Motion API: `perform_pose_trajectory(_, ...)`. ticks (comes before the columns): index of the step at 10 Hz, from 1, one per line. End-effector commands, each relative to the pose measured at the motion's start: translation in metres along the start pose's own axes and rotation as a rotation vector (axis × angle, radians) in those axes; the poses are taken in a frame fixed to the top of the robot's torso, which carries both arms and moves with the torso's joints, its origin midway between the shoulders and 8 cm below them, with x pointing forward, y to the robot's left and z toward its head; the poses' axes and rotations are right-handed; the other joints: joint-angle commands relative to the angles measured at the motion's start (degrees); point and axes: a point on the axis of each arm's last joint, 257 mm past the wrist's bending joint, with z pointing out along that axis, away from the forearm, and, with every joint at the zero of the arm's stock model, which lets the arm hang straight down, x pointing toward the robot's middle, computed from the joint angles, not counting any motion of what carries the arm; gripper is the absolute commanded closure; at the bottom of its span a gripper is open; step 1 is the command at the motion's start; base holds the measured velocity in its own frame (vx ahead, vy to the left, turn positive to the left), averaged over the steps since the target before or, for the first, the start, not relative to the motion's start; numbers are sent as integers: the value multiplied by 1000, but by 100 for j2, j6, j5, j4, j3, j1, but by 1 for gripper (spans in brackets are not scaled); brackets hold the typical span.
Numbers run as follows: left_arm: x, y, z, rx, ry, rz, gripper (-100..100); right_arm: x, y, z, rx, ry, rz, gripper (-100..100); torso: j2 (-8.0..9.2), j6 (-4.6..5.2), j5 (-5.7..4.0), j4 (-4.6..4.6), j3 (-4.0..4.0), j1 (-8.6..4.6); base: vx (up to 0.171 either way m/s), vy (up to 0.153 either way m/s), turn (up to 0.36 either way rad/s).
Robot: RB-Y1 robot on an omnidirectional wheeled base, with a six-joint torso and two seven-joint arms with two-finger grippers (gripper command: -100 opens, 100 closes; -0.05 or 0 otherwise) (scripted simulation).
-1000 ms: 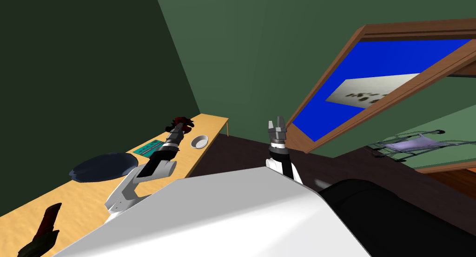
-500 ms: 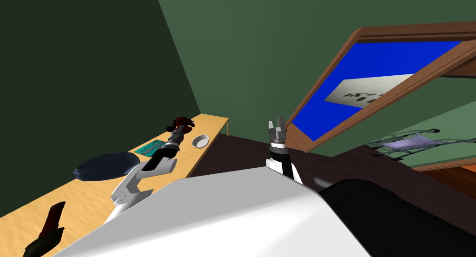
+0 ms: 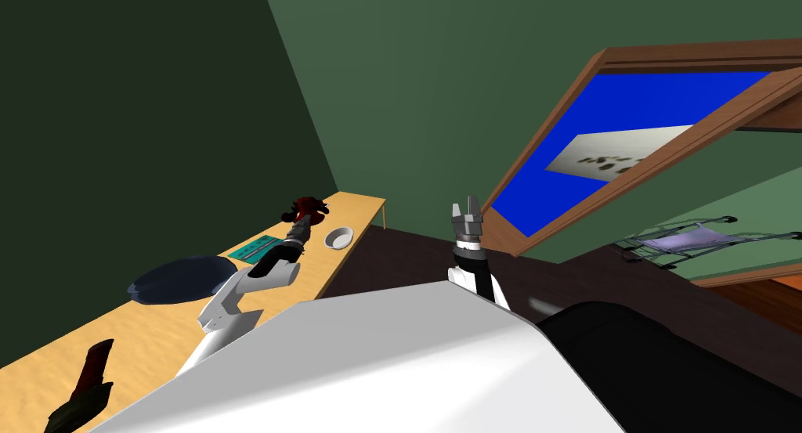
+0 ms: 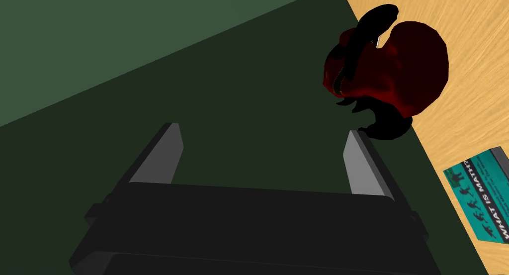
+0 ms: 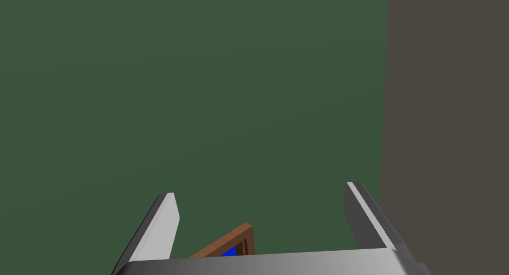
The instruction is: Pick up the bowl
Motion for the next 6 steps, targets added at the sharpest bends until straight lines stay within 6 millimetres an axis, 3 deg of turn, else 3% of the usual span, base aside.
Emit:
perform_pose_trajectory(1, 3, 21, 5, -66, 1, -16, -100, 0, 0, 0, 0, 0, 0, 0, 0, 0, 0, 0, 0, 0, 4, 22, -3)
perform_pose_trajectory(6, 9, 64, 12, -222, 8, -51, -100, 0, 0, 0, 0, 0, 0, 0, -7, 1, 0, -1, -4, -1, 10, 19, -2)
